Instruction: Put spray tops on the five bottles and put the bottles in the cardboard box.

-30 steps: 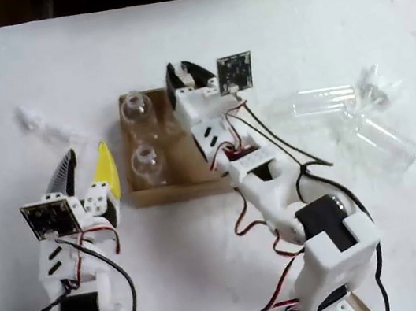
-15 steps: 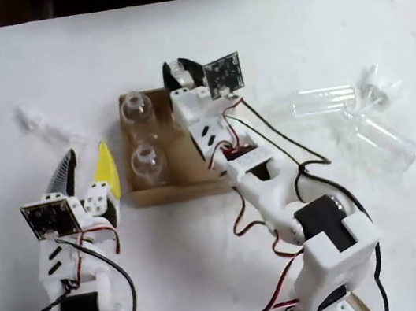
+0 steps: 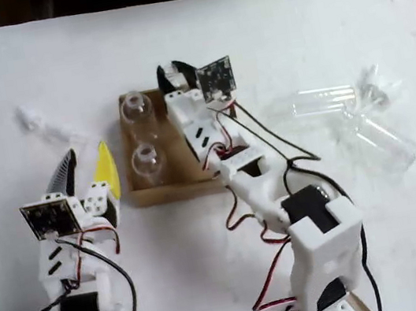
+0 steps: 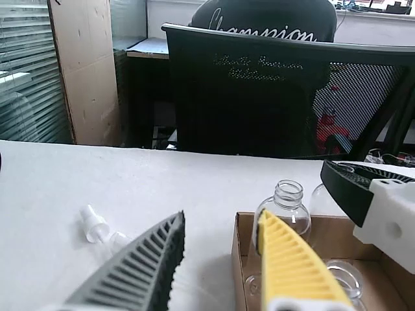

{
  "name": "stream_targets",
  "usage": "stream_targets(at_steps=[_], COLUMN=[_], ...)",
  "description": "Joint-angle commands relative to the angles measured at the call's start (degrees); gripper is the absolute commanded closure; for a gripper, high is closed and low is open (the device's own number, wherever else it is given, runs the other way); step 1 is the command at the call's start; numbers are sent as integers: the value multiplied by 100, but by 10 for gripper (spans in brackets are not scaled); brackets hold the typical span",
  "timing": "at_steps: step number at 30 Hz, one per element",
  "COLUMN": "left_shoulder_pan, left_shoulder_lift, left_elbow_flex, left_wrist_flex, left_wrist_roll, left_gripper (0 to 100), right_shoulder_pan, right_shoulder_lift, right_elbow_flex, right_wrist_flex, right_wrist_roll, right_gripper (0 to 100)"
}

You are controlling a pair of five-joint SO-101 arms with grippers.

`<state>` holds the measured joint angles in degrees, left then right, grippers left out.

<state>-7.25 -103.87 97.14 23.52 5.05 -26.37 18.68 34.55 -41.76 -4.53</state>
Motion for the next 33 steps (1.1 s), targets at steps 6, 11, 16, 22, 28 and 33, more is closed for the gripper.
stream_targets(at_steps=[6, 11, 16, 22, 28, 33], left_shoulder_pan=[31, 31, 31, 31, 31, 31], left_shoulder_lift=[-48, -48, -48, -48, -48, -48], left_elbow_flex=[-18, -18, -18, -18, -18, -18], left_wrist_flex=[-132, -132, -132, -132, -132, -132], left_wrist_roll=[53, 53, 53, 53, 53, 53], left_gripper=[824, 824, 824, 824, 824, 824], right_shoulder_pan=[-251, -207, -207, -259, -242, -242], right_shoulder_lift=[-13, 4, 4, -48, -242, -989], right_elbow_flex=[-167, -167, -158, -97, -53, -18], right_wrist_flex=[-119, -119, -110, 251, 295, 840], right_wrist_roll=[79, 79, 79, 79, 79, 62], right_gripper=[983, 981, 977, 848, 837, 834])
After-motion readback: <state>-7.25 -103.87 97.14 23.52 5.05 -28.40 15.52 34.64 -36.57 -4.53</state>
